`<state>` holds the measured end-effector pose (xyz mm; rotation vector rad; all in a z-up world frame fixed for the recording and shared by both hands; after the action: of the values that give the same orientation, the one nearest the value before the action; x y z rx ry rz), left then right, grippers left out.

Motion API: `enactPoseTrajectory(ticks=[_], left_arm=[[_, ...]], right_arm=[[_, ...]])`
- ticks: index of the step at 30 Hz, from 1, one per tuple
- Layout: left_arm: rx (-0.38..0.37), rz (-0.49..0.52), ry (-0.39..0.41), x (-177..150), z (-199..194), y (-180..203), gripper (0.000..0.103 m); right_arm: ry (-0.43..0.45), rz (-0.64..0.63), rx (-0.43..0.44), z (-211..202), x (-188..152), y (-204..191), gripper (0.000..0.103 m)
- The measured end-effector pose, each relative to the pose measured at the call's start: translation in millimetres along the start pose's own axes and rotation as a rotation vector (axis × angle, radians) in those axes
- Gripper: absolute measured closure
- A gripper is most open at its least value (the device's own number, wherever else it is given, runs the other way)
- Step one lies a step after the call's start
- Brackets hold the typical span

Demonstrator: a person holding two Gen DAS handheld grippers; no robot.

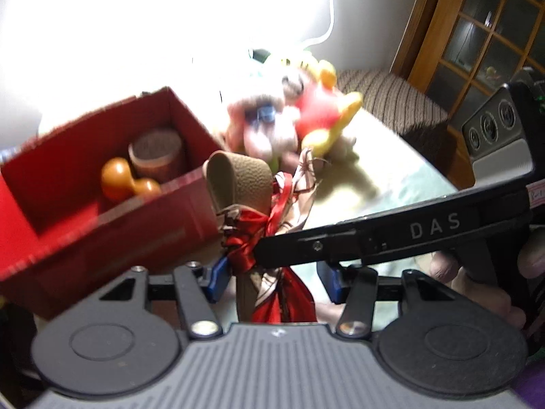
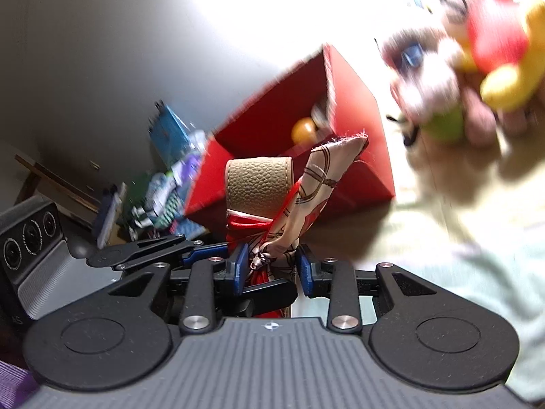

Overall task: Organize objects
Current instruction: 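Grasp the beige ribbon-tied fabric item with the right gripper, then carry the fabric item with the right gripper into the red box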

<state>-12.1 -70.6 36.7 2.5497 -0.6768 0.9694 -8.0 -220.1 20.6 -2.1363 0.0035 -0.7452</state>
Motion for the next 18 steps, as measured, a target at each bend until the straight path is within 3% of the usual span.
enactPoseTrajectory(ticks=[8,18], left_arm=[[0.057,0.018,0.137,45,-35,-28,0.049],[0.164,-0.021,0.215,86,-51,-96,0.049]], right_arm=[[0.104,-0.118,0.051,11,50,-41,0.069],[0.089,-0.262,0.099,74,109,-85,0.07]])
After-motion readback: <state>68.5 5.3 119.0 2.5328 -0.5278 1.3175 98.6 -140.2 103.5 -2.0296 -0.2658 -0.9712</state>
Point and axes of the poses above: each gripper's, at about its wrist camera, not at the fingertips, and z roughly the way its jaws point, y to its right, x to its top, the point moved 3 cm from there along z, roughly the way its jaws point, and after that the axes turned 3 degrees about y, right-handed, at the moved point
